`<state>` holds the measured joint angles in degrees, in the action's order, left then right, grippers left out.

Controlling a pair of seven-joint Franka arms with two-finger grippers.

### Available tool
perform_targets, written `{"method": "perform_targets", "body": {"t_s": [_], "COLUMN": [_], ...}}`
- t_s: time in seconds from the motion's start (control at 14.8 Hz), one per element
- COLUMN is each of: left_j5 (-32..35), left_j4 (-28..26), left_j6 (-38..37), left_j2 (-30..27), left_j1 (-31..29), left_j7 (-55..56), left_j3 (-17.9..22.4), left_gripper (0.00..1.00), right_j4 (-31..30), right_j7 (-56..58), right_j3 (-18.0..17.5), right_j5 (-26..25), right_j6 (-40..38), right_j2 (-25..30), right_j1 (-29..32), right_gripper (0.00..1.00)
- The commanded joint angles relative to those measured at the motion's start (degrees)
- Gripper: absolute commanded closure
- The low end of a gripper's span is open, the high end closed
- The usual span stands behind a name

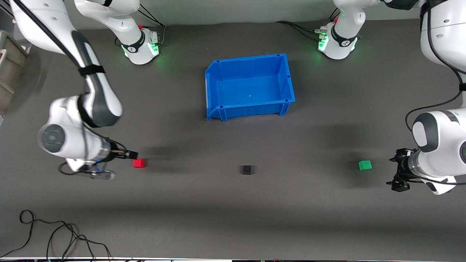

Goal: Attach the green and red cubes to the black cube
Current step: 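Lower the right gripper over the red cube while the left gripper lowers over green, then close the right gripper on the red cube while the left gripper grasps green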

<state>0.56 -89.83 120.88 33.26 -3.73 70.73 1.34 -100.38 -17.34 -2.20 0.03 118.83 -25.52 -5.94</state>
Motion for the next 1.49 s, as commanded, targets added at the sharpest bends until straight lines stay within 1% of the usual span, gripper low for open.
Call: {"method": "perform_targets", "body": {"t_s": [0.0, 0.2, 0.47, 0.61, 0.74, 0.95, 1.15, 1.22, 1.29, 1.35, 1.42], "left_j5": [-0.5, -0.4, -0.5, -1.3, -3.9, -4.3, -4.3, -4.3, -4.3, -4.3, -4.0], "left_j4": [1.0, 0.3, -1.7, -3.2, -4.6, -6.6, -7.6, -8.0, -8.9, -9.5, -10.0], "left_j6": [-1.8, -0.9, -0.1, 4.3, 6.4, 6.4, 6.6, 7.4, 8.4, 9.7, 11.1], "left_j2": [0.4, 1.7, 3.3, 3.9, 4.3, 3.7, 3.8, 3.7, 3.6, 3.6, 3.7], "left_j1": [0.0, 0.6, 0.6, 0.0, 0.0, -0.1, 1.2, 1.0, 0.6, 0.4, 0.5], "left_j7": [5.7, 12.1, 12.1, 12.8, 12.9, 13.4, 16.5, 16.5, 16.5, 16.5, 16.3], "left_j3": [0.2, 0.2, 0.1, 0.0, 0.0, 0.0, 0.0, 0.0, 0.0, 0.0, 0.1], "left_gripper": [0.0, 0.0, 0.0, 0.0, 0.0, 0.0, 0.0, 0.02, 0.08, 0.16, 0.28], "right_j4": [1.4, 0.7, 0.0, -0.7, -0.7, -1.5, -2.6, -2.7, -2.7, -3.0, -3.1], "right_j7": [-0.9, -0.9, -0.8, 0.8, 1.8, 3.3, 4.3, 4.2, 4.3, 4.3, 4.3], "right_j3": [0.1, 0.3, 0.4, 0.6, 0.6, 0.7, 0.6, 0.6, 0.6, 0.6, 0.6], "right_j5": [-1.1, -1.1, -1.1, -1.1, -1.1, -1.1, -1.1, -1.1, -1.1, -1.1, -1.1], "right_j6": [3.7, 8.2, 12.2, 14.6, 14.8, 15.7, 17.0, 17.0, 17.0, 17.1, 17.7], "right_j2": [-4.3, -7.2, -9.4, -10.3, -10.5, -10.7, -10.7, -10.7, -10.8, -11.0, -11.1], "right_j1": [0.0, 0.1, 0.5, 0.7, 1.4, 1.6, 2.3, 2.2, 2.2, 2.2, 2.1], "right_gripper": [0.0, 0.0, 0.0, 0.0, 0.0, 0.0, 0.0, 0.0, 0.0, 0.0, 0.01]}}
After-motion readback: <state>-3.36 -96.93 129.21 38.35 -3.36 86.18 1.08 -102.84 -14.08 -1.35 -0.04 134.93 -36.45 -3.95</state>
